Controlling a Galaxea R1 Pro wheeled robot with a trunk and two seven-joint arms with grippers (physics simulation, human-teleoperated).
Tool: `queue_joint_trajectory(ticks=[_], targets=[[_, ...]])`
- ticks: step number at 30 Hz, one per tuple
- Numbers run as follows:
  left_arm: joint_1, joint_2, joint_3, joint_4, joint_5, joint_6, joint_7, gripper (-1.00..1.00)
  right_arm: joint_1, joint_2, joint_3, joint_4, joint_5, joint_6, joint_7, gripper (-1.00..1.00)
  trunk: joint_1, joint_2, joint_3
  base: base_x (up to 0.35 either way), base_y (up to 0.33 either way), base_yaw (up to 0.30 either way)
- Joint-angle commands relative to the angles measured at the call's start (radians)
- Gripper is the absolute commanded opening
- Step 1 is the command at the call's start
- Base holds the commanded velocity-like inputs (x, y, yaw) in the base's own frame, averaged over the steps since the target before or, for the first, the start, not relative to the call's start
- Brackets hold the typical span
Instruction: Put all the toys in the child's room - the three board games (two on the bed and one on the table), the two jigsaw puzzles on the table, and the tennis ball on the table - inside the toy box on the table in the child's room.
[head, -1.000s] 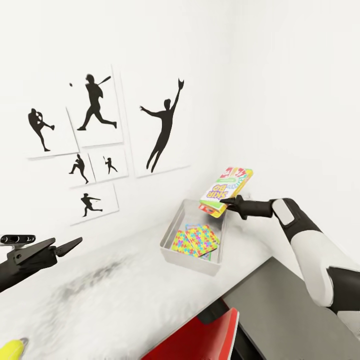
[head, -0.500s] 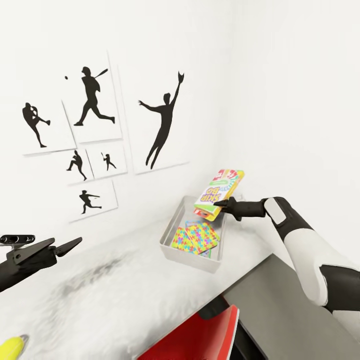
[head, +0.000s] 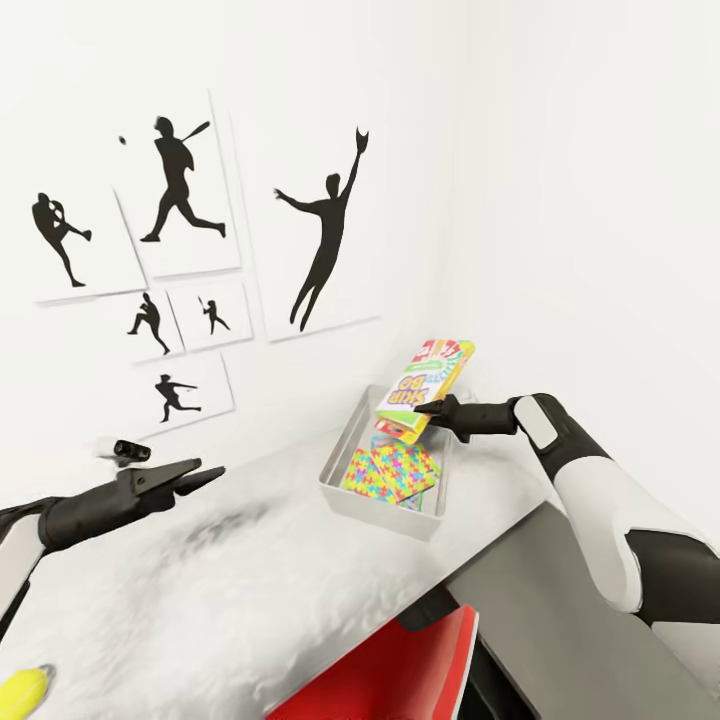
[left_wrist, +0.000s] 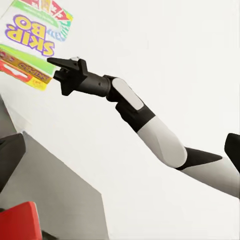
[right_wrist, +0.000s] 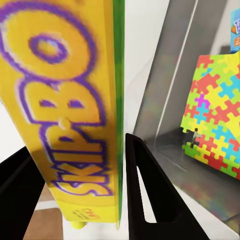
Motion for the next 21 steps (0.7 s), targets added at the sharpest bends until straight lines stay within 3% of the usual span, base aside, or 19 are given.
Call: queue_joint_trajectory(ticks=[1, 3, 6, 10, 16, 21], targets=[[-0.017, -0.007, -0.012, 0.001, 0.002, 0.005, 0.019, 1.0, -0.001, 0.002, -0.005, 0.0, 0.01, 0.005, 0.009, -1.0, 0.0, -0.003, -0.004, 0.0, 0.0, 0.0], [-0.075, -0.054, -0.047, 0.005, 0.004, 0.005, 0.103, 1.0, -0.001, 0.005, 0.007, -0.001, 0.011, 0.005, 0.009, -1.0, 0.0, -0.003, -0.007, 0.0, 0.0, 0.0], [-0.117, -0.081, -0.059, 0.007, 0.005, 0.006, 0.149, 1.0, -0.001, 0.006, 0.043, -0.004, 0.012, 0.005, 0.011, -1.0, 0.0, -0.003, -0.012, 0.0, 0.0, 0.0], [-0.139, -0.086, -0.057, 0.034, 0.005, 0.006, 0.164, 1.0, -0.002, 0.006, 0.065, -0.007, 0.013, 0.005, 0.013, -1.0, 0.0, -0.003, -0.019, 0.0, 0.0, 0.0], [-0.17, -0.083, -0.045, 0.051, 0.005, 0.007, 0.165, 1.0, -0.004, -0.008, 0.068, -0.048, 0.009, 0.005, 0.018, -1.0, 0.0, -0.003, -0.029, 0.0, 0.0, 0.0], [-0.174, -0.081, 0.007, 0.052, 0.007, 0.011, 0.161, 1.0, -0.004, -0.027, 0.06, -0.098, 0.001, 0.005, 0.019, -1.0, 0.0, -0.003, -0.037, 0.0, 0.0, 0.0]])
